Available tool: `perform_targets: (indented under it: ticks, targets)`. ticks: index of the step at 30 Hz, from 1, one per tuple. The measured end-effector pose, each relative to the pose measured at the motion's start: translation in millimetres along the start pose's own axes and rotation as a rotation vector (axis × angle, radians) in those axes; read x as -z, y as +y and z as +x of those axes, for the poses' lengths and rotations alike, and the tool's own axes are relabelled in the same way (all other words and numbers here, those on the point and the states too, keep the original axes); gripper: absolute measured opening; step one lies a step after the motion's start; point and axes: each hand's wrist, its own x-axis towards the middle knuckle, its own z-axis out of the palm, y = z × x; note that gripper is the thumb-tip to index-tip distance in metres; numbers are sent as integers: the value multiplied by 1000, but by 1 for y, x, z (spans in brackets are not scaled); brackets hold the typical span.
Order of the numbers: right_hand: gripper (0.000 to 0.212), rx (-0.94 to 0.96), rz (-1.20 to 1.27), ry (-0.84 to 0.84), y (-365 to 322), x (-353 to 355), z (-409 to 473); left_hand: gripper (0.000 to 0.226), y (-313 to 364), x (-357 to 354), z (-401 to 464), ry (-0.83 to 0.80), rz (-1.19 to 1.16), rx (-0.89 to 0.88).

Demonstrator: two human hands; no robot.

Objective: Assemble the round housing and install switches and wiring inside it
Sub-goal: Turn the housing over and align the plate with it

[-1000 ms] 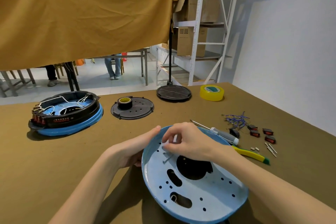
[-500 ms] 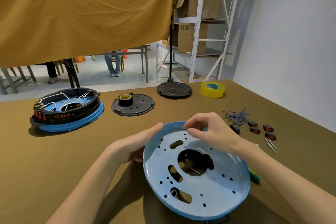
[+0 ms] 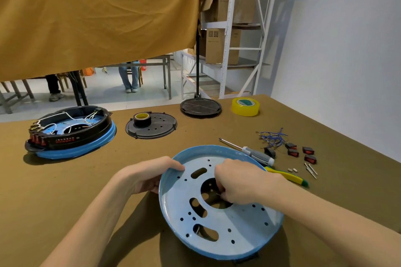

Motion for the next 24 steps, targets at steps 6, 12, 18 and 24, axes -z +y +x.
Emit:
perform_targets:
  ticks: [6, 12, 18, 24]
  targets:
    - [31, -47, -294, 17, -22, -4, 10, 39, -1, -2, 1, 12, -39, 15]
    - [32, -28, -451, 9, -36, -11, 13, 39, 1, -2, 0, -11, -46, 28]
    - [33, 21, -421, -38, -33, -10, 16, 39, 3, -3, -3, -7, -44, 25]
    - [21, 85, -333, -47, -28, -2, 12, 38, 4, -5, -5, 2, -43, 20]
